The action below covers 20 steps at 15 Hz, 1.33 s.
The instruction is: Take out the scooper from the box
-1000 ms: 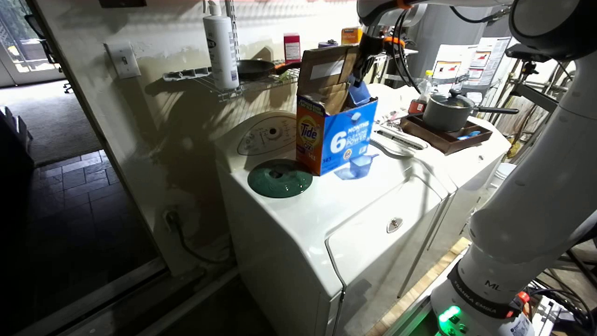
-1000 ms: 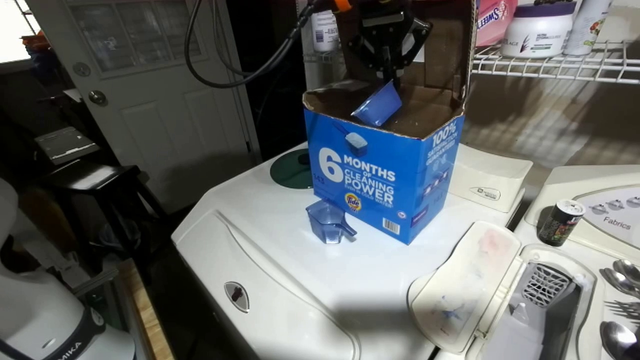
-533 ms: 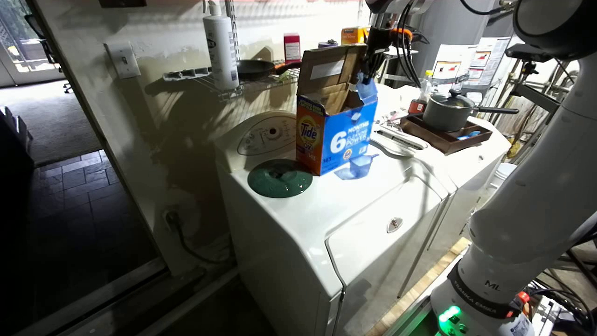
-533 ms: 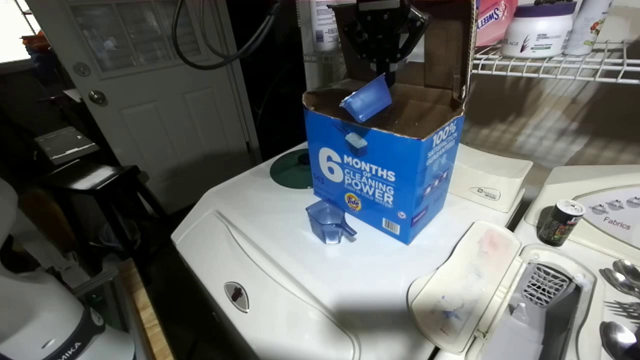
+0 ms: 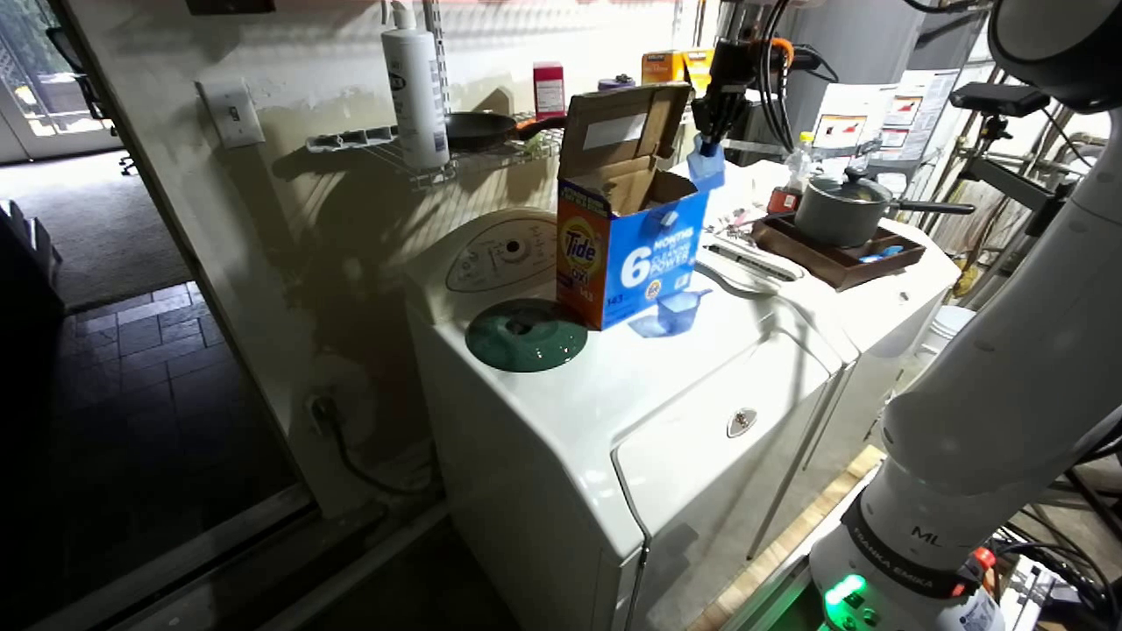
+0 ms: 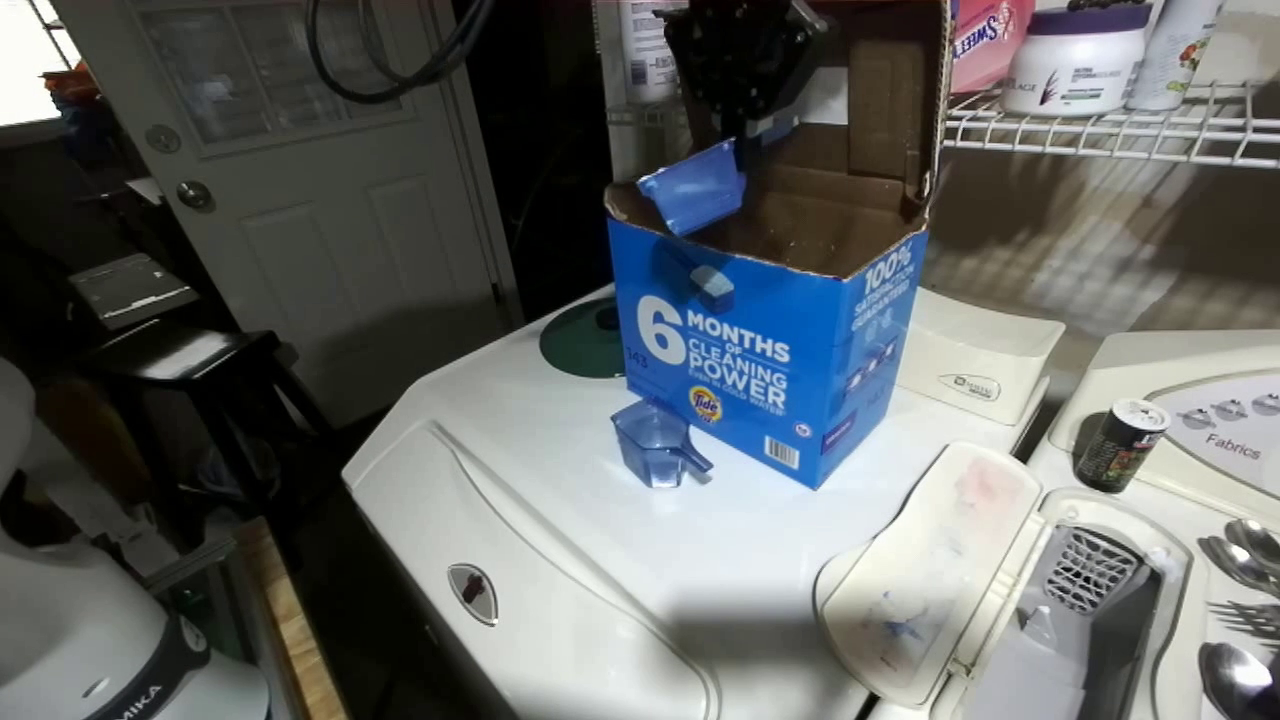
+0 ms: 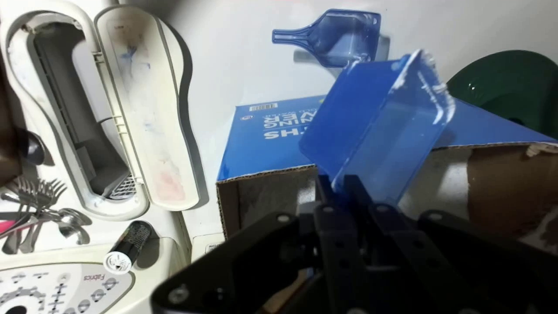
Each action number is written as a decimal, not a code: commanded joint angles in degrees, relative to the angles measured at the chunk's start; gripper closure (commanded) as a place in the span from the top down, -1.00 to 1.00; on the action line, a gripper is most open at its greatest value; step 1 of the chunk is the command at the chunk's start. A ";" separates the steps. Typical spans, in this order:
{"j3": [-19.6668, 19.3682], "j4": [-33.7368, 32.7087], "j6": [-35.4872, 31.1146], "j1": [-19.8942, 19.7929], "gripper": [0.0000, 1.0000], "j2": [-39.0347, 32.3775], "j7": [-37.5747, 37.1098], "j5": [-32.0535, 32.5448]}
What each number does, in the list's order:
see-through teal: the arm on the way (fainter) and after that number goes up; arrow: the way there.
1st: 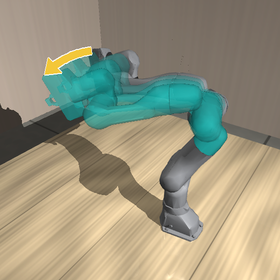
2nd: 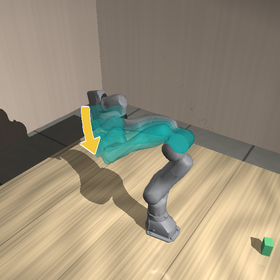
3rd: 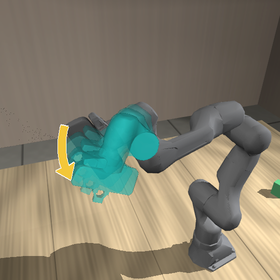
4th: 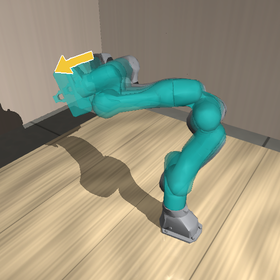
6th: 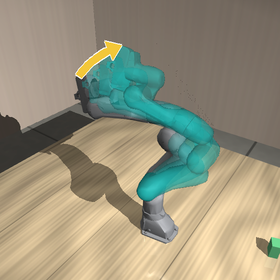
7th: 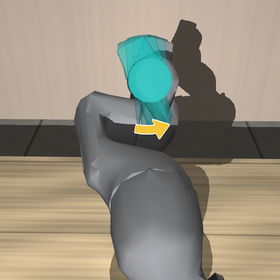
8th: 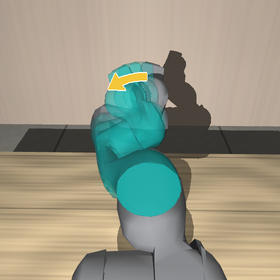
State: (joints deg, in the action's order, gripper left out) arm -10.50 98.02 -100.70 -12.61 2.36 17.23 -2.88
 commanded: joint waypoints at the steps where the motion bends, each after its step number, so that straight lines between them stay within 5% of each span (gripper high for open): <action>1: -0.25 3.97 0.76 0.79 -0.95 4.86 -7.00 -2.30; 8: 0.67 12.59 -2.29 1.73 -0.95 13.48 -18.30 -2.47; 20: -0.62 31.58 -10.50 1.21 -0.95 24.37 -18.84 -4.52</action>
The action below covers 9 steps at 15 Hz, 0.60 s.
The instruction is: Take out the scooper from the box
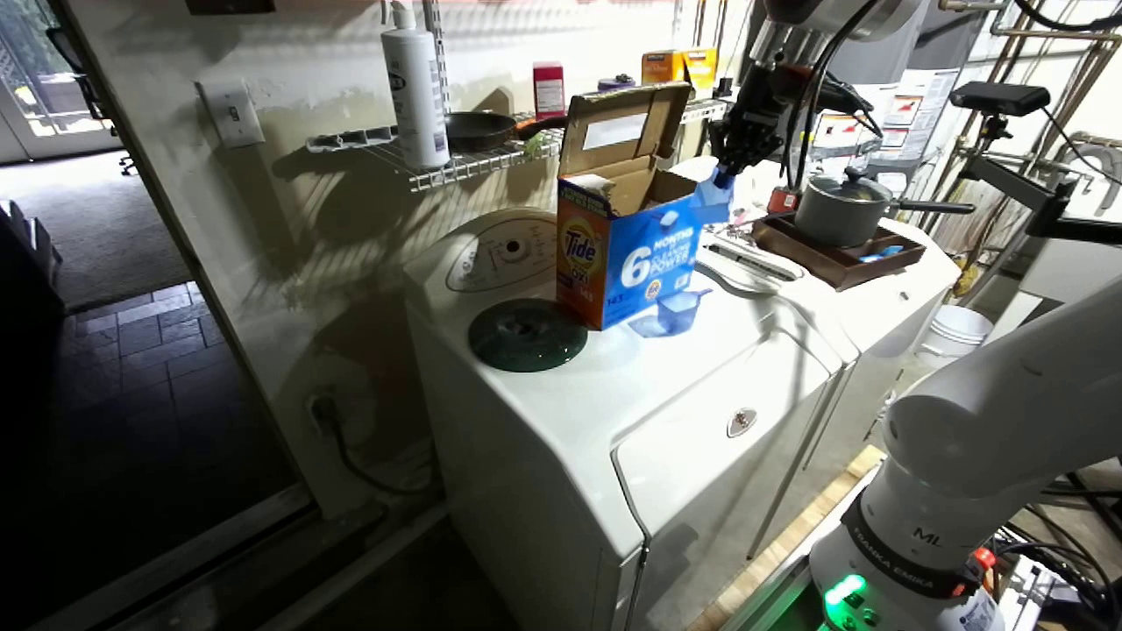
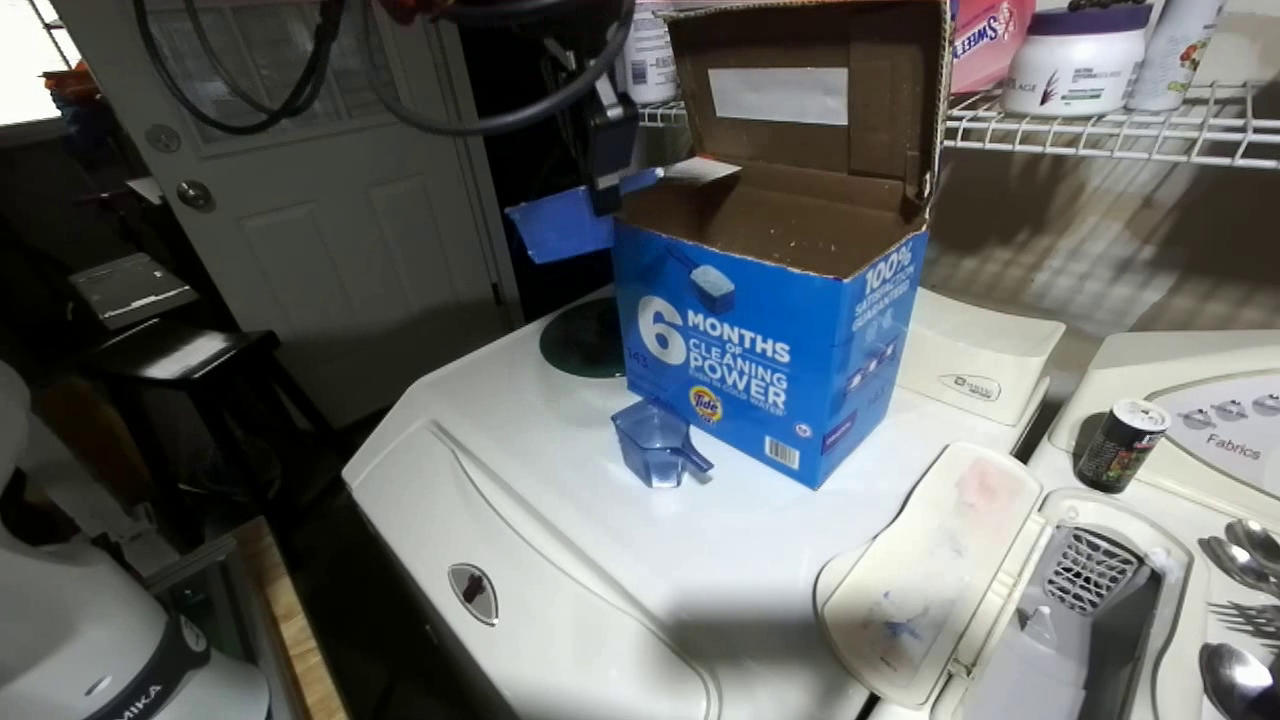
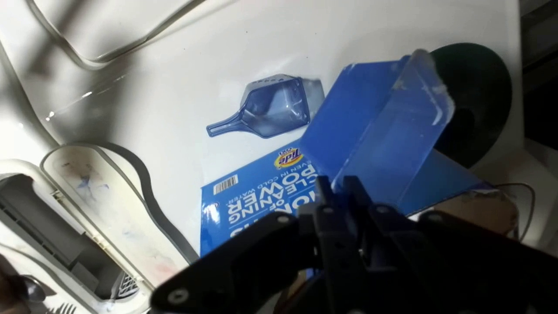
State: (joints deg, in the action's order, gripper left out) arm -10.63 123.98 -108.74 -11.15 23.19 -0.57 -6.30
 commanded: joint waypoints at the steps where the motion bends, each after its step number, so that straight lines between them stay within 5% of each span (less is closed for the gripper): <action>1: -0.83 6.96 -3.03 -0.45 -0.95 3.84 -0.90 -1.09; 9: -2.87 16.29 -18.58 -5.53 -0.95 2.06 -4.35 2.25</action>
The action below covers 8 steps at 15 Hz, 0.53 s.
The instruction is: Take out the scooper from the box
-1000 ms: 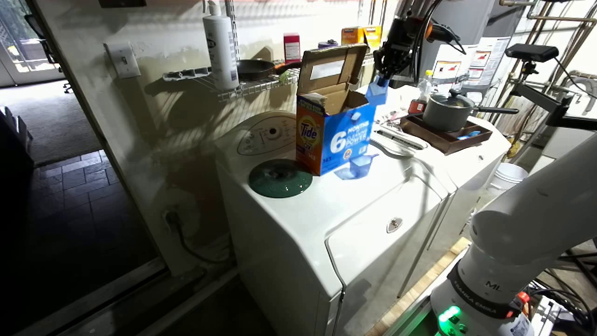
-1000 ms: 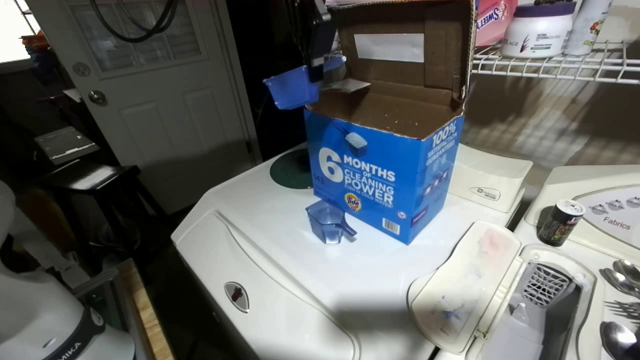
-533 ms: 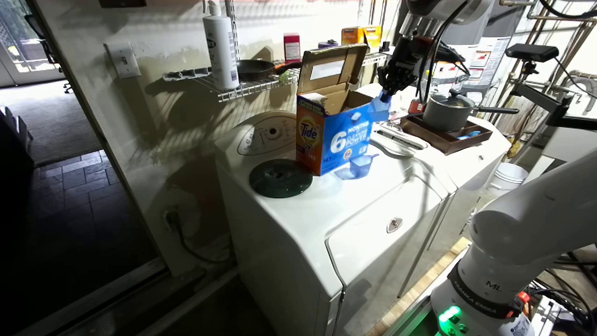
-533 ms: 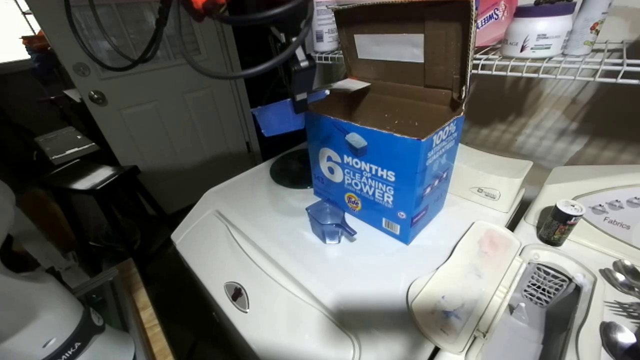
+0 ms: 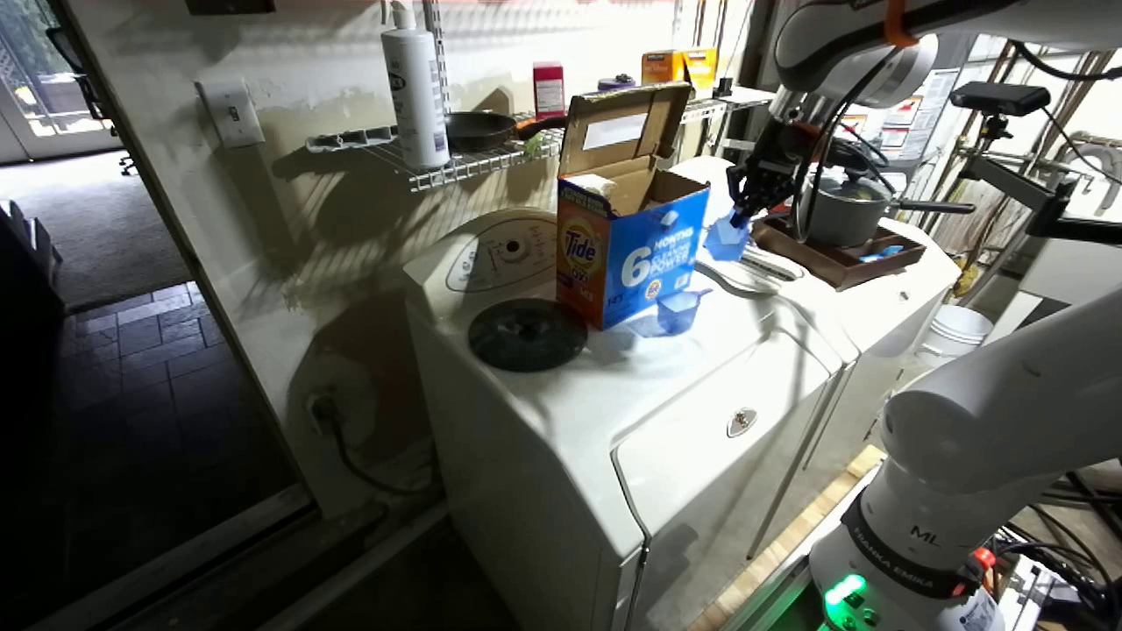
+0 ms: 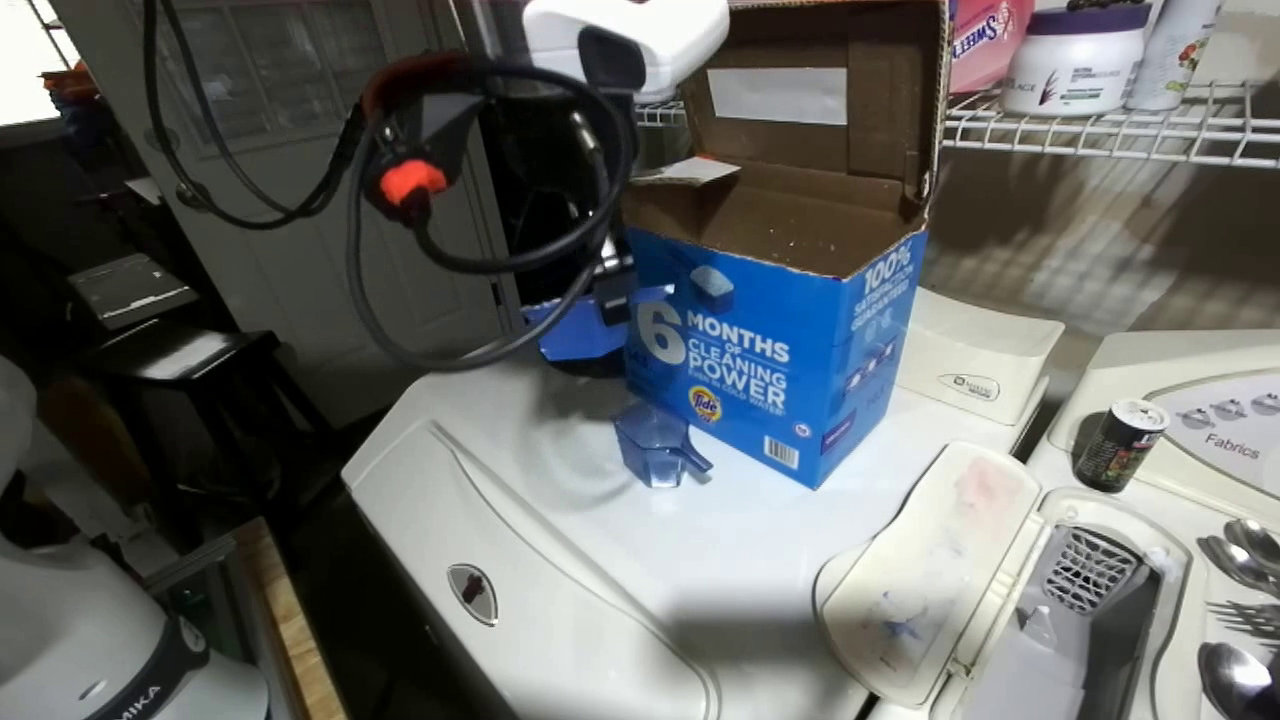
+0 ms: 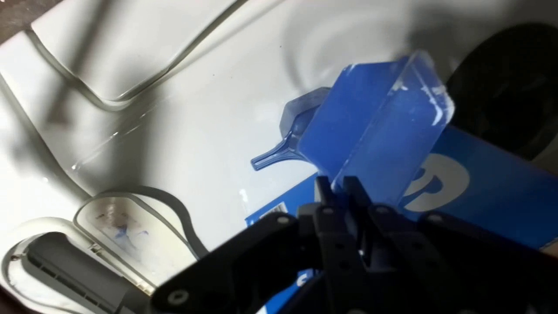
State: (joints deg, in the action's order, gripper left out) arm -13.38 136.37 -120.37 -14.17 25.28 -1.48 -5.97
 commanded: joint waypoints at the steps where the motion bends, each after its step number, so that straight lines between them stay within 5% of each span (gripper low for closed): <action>1: -0.32 4.95 -9.03 -3.32 -0.95 -0.35 -4.09 2.49; 8: -1.80 9.27 -18.58 -8.30 -0.95 -4.62 -10.20 3.30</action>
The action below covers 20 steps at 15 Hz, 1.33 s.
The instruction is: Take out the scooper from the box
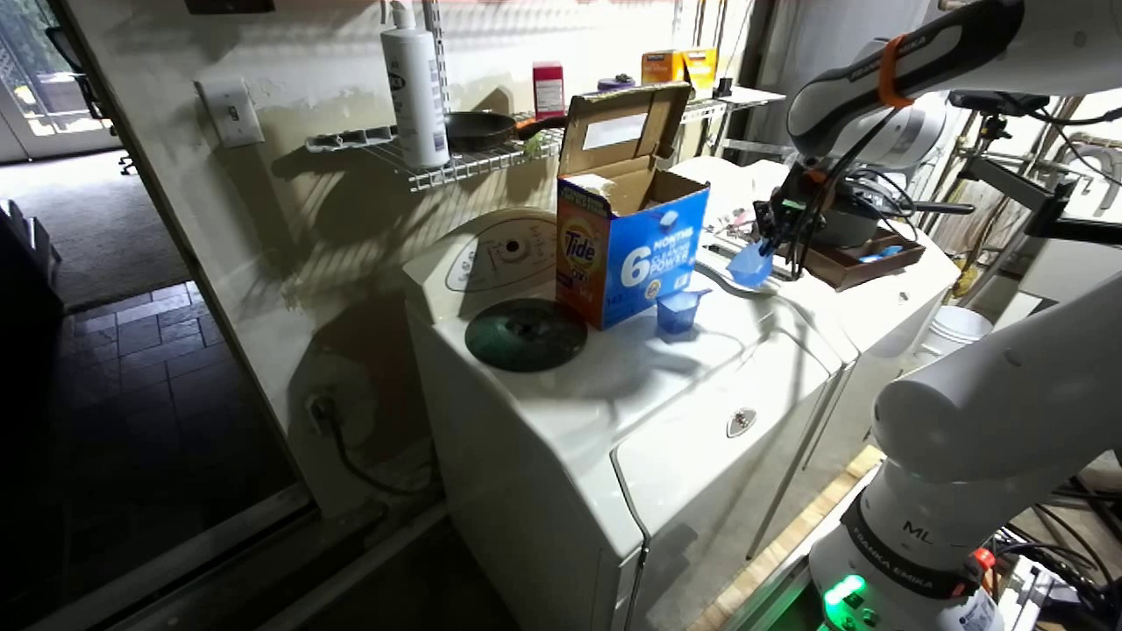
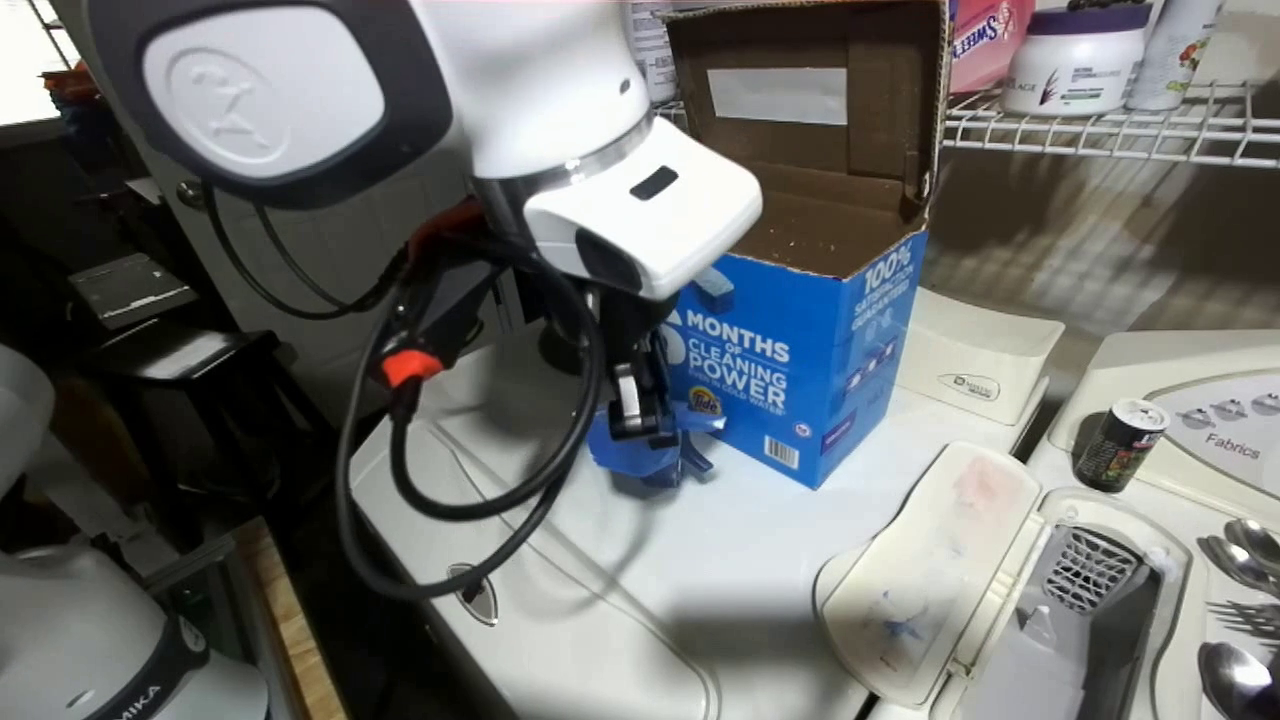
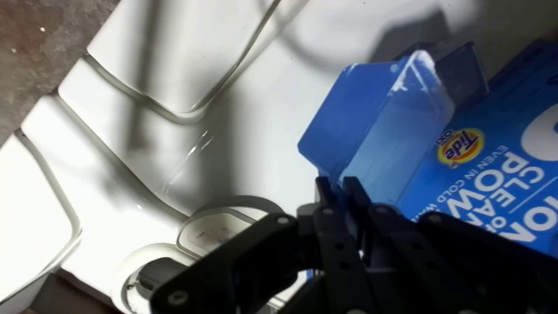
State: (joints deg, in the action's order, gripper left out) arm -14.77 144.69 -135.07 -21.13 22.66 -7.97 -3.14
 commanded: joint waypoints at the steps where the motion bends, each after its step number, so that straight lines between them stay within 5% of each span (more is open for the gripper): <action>1: -0.67 1.18 -5.09 -1.78 -0.95 -2.82 -4.63 0.34; 20: -2.32 -1.20 -17.68 0.13 -0.95 -19.17 -10.87 -9.37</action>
State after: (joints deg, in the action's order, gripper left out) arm -16.53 145.01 -151.44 -22.57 5.72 -18.15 -9.49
